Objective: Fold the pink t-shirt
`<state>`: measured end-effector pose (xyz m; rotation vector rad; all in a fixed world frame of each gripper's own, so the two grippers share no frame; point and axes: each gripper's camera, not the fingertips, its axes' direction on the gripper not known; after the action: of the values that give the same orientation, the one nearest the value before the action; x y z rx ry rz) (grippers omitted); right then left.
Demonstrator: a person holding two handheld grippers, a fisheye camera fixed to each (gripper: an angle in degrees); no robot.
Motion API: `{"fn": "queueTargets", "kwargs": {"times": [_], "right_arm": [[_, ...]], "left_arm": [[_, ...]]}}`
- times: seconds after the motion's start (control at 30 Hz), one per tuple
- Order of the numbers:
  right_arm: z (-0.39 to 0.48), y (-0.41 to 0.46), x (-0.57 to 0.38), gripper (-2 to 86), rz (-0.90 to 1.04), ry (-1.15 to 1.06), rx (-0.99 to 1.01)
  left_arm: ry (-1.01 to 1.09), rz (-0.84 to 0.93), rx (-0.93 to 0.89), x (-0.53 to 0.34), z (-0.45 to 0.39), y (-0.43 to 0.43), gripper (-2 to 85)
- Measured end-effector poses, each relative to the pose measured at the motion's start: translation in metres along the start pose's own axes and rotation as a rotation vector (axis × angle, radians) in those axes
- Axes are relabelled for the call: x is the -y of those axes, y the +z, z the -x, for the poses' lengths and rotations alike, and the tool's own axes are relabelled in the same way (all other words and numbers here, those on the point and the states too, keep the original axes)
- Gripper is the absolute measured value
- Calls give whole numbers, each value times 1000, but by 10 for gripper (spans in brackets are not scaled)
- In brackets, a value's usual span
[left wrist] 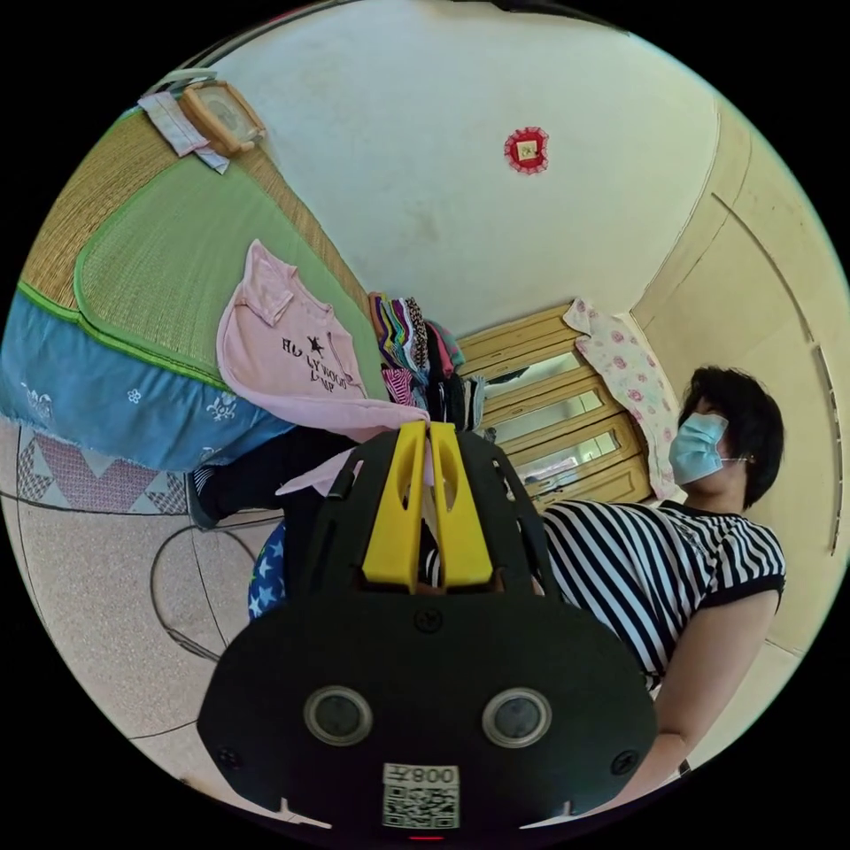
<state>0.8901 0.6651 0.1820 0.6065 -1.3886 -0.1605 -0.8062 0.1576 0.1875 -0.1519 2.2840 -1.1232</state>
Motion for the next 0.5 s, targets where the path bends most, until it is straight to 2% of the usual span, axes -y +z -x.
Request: {"fn": "queueTargets", "kwargs": {"times": [0.5], "right_arm": [[14,8,60,2,-38,12,28]], "left_arm": [[44,-28,-28,86,-16,20,6]]}}
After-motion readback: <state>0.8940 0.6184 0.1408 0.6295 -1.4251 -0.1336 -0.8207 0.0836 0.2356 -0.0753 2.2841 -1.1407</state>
